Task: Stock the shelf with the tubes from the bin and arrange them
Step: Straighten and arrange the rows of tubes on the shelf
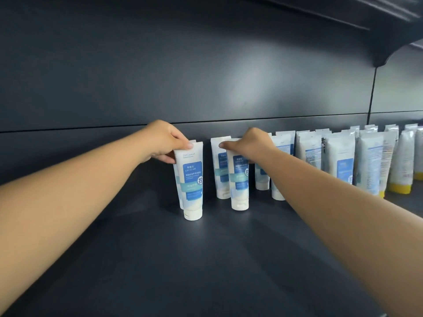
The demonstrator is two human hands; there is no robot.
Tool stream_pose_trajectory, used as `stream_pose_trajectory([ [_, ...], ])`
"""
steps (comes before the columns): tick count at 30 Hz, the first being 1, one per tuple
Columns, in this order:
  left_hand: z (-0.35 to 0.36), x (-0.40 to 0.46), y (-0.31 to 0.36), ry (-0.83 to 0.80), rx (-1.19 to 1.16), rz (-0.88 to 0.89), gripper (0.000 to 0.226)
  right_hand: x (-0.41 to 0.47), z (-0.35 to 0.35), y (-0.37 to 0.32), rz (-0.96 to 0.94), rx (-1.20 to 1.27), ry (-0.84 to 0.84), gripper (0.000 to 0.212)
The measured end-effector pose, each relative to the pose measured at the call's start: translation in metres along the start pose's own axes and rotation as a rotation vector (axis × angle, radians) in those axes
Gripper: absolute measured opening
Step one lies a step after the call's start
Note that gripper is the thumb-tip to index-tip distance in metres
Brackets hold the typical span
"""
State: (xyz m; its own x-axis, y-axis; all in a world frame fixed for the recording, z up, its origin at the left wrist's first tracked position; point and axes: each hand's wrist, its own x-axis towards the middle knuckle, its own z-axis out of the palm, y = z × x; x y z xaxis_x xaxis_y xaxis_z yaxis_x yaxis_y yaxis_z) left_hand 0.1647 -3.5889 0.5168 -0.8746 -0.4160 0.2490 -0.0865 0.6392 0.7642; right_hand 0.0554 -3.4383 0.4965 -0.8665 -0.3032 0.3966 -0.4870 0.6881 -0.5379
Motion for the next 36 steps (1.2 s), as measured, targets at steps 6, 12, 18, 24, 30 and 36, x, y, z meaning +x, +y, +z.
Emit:
stream_pose_trajectory([
  [6, -0.003, 0.002, 0.0, -0.027, -0.002, -0.017, 0.01, 0.001, 0.0, 0.0, -0.016, 0.009, -0.002, 0.055],
  [12, -0.005, 0.003, -0.003, -0.017, 0.104, -0.011, 0.01, 0.0, 0.001, -0.001, -0.022, -0.002, -0.007, 0.054],
  [18, -0.005, 0.002, 0.002, 0.042, 0.175, 0.09, 0.008, -0.002, -0.006, -0.002, -0.057, -0.02, -0.021, 0.054],
  [24, -0.011, -0.009, 0.019, 0.17, 0.264, 0.264, 0.005, -0.01, -0.039, 0.004, -0.09, 0.023, 0.096, 0.055],
  [30, 0.03, -0.016, 0.06, 0.058, 0.258, 0.517, 0.01, -0.031, -0.105, 0.023, -0.199, 0.009, 0.357, 0.038],
  [36, 0.077, 0.017, 0.074, -0.067, 0.621, 0.466, 0.047, -0.058, -0.147, 0.056, -0.143, -0.012, 0.431, 0.031],
])
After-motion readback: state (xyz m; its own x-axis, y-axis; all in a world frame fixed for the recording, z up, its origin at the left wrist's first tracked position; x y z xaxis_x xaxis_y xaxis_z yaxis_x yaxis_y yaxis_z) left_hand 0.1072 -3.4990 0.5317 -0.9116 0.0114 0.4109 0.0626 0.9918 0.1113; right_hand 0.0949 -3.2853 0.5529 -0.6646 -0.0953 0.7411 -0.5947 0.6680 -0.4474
